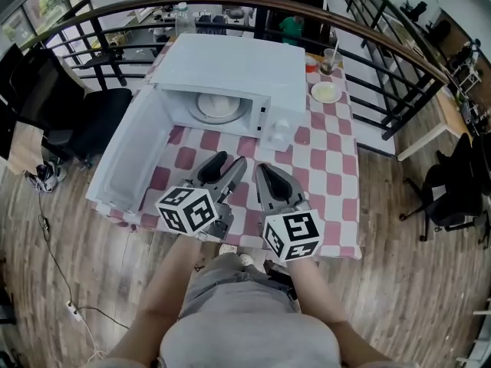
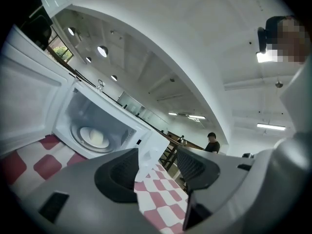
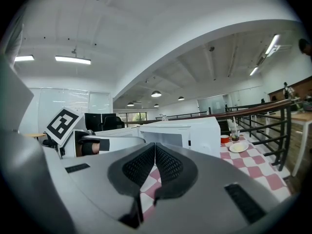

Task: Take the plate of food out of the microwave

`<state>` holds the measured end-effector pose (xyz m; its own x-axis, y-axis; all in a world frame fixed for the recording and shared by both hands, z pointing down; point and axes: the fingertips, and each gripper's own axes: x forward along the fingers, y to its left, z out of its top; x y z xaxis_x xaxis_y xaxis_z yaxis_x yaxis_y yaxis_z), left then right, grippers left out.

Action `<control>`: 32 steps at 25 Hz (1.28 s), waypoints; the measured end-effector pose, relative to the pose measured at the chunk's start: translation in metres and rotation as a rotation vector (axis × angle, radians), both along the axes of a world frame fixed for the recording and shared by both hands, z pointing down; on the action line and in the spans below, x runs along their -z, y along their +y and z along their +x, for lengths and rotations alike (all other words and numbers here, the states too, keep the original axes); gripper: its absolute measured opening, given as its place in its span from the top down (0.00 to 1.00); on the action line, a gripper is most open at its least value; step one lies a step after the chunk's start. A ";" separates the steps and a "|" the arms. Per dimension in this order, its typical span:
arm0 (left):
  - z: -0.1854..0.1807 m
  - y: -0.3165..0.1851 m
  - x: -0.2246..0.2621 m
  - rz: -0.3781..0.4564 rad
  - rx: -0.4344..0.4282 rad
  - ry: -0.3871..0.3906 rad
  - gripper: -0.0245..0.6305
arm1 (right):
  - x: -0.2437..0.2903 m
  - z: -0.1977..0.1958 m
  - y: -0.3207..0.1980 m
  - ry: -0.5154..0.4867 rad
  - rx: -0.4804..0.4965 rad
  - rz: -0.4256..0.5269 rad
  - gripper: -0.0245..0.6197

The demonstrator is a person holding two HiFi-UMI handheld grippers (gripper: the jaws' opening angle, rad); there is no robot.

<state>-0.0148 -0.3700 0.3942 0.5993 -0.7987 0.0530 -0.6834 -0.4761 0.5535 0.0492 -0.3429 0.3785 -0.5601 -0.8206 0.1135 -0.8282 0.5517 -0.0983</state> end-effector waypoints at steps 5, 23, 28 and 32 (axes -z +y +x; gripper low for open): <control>-0.012 -0.021 -0.020 -0.060 -0.031 0.065 0.61 | -0.005 -0.002 -0.014 0.000 -0.021 -0.016 0.92; -0.075 -0.109 -0.093 -0.347 0.202 0.371 0.52 | -0.054 -0.056 -0.063 0.033 -0.010 -0.069 0.92; -0.081 -0.131 -0.123 -0.446 0.262 0.462 0.52 | -0.068 -0.061 -0.074 0.025 -0.019 -0.088 0.92; -0.091 -0.147 -0.138 -0.468 0.323 0.486 0.52 | -0.078 -0.065 -0.080 0.029 -0.018 -0.095 0.92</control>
<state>-0.1054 -0.5166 0.5320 0.3812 -0.8981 0.2194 -0.3764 0.0660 0.9241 -0.0158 -0.4232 0.4564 -0.5408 -0.8152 0.2074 -0.8411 0.5261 -0.1257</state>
